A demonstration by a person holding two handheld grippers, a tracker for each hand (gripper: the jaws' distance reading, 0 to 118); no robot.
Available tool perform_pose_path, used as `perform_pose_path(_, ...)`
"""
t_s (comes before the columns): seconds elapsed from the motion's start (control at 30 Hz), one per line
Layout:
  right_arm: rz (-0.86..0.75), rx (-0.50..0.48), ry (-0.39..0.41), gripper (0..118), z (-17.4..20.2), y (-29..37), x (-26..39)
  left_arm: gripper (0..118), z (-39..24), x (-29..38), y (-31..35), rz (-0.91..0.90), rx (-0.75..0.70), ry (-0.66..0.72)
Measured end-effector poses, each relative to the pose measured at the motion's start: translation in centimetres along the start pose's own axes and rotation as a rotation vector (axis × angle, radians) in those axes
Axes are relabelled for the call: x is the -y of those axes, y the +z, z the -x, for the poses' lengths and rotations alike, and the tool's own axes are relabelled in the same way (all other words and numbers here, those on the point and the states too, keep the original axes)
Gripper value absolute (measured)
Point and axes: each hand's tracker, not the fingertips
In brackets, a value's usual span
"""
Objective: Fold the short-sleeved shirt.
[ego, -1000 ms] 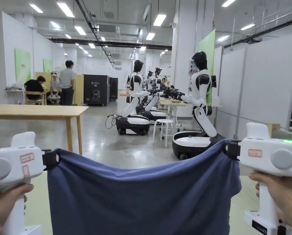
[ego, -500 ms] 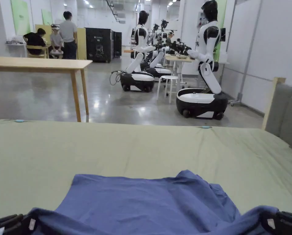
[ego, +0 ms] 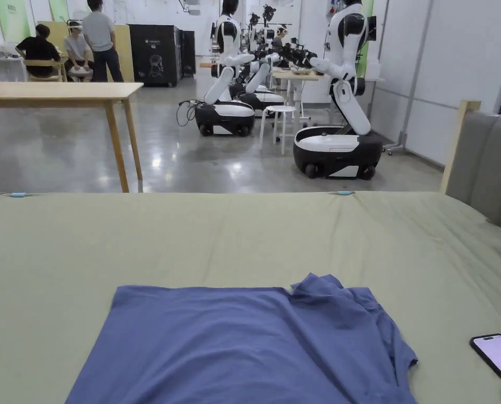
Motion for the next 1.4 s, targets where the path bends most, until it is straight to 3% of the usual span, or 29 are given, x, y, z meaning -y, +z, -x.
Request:
perform_pose_path(0.1,-0.009,-0.003,-0.011,9,-0.3,0.2,-0.1,2,-0.4,0.5,0.2,-0.033,-0.001,-0.015)
perform_pose_path(0.13,-0.027,-0.007,-0.008,24,-0.6,0.5,0.3,11,-0.5,0.4,0.5,-0.052,0.002,-0.016)
perform_pose_path(0.17,-0.035,0.000,-0.004,56,-0.7,0.8,0.5,32,-0.5,0.3,0.7,-0.056,-0.006,-0.014)
perform_pose_path(0.2,-0.044,0.017,-0.004,106,-0.6,1.1,0.7,88,-0.6,0.4,1.0,-0.052,-0.011,-0.014)
perform_pose_path(0.23,-0.059,0.040,-0.018,118,-0.7,1.8,1.1,118,-0.7,0.3,2.0,-0.043,-0.007,-0.014)
perform_pose_path(0.27,-0.127,0.026,-0.044,112,-0.6,3.3,1.1,115,-0.8,-0.4,3.1,-0.178,-0.028,-0.013)
perform_pose_path(0.3,-0.164,0.023,-0.064,110,-0.7,4.6,1.1,116,-1.3,-0.2,4.0,-0.132,0.028,0.008)
perform_pose_path(0.4,-0.309,0.004,-0.157,109,-0.5,9.1,3.3,118,2.5,1.5,5.2,-0.170,-0.019,0.009)
perform_pose_path(0.43,-0.386,-0.009,-0.189,102,-0.2,10.6,4.4,117,2.8,2.1,6.4,-0.209,-0.030,0.018)
perform_pose_path(0.47,-0.438,-0.024,-0.211,91,0.0,11.7,5.1,113,-1.3,1.9,8.8,-0.247,-0.025,0.031)
perform_pose_path(0.53,-0.510,-0.018,-0.263,33,0.7,13.4,6.6,72,-3.3,3.2,11.5,-0.358,0.030,0.046)
perform_pose_path(0.57,-0.526,-0.003,-0.277,9,0.9,13.7,7.1,39,-3.8,3.8,12.2,-0.387,0.025,0.044)
perform_pose_path(0.6,-0.534,0.029,-0.284,1,1.3,13.9,7.5,0,-4.7,4.0,12.8,-0.402,-0.005,0.047)
perform_pose_path(0.83,-0.538,-0.017,-0.308,1,1.7,13.9,6.5,0,-6.9,2.5,12.3,-0.327,-0.102,0.051)
perform_pose_path(0.87,-0.538,-0.017,-0.306,1,1.8,13.8,6.2,5,-7.1,2.0,12.0,-0.328,-0.094,0.044)
perform_pose_path(0.9,-0.543,-0.019,-0.301,1,1.9,13.6,6.0,36,-7.4,1.2,11.2,-0.316,-0.096,0.033)
perform_pose_path(0.97,-0.549,-0.037,-0.288,1,2.5,13.5,5.6,118,-7.8,-0.1,9.2,-0.230,-0.173,0.009)
perform_pose_path(1.03,-0.552,-0.070,-0.285,1,2.9,13.1,5.3,117,-3.4,0.5,5.9,-0.079,-0.256,0.023)
perform_pose_path(1.1,-0.542,-0.078,-0.273,1,3.6,13.0,5.0,116,-1.9,-1.1,4.1,-0.086,-0.222,-0.030)
perform_pose_path(1.27,-0.523,-0.082,-0.253,1,4.1,12.5,5.0,114,-3.5,0.2,-0.2,-0.011,-0.244,-0.075)
perform_pose_path(1.3,-0.512,-0.078,-0.252,1,4.2,12.4,5.0,106,-3.3,0.2,-0.5,0.003,-0.267,-0.087)
perform_pose_path(1.33,-0.502,-0.073,-0.252,1,4.1,12.2,5.1,89,-2.9,0.3,-0.5,-0.007,-0.271,-0.096)
perform_pose_path(1.4,-0.483,-0.056,-0.250,1,4.0,12.2,5.2,34,-3.2,0.6,-0.1,-0.039,-0.223,-0.086)
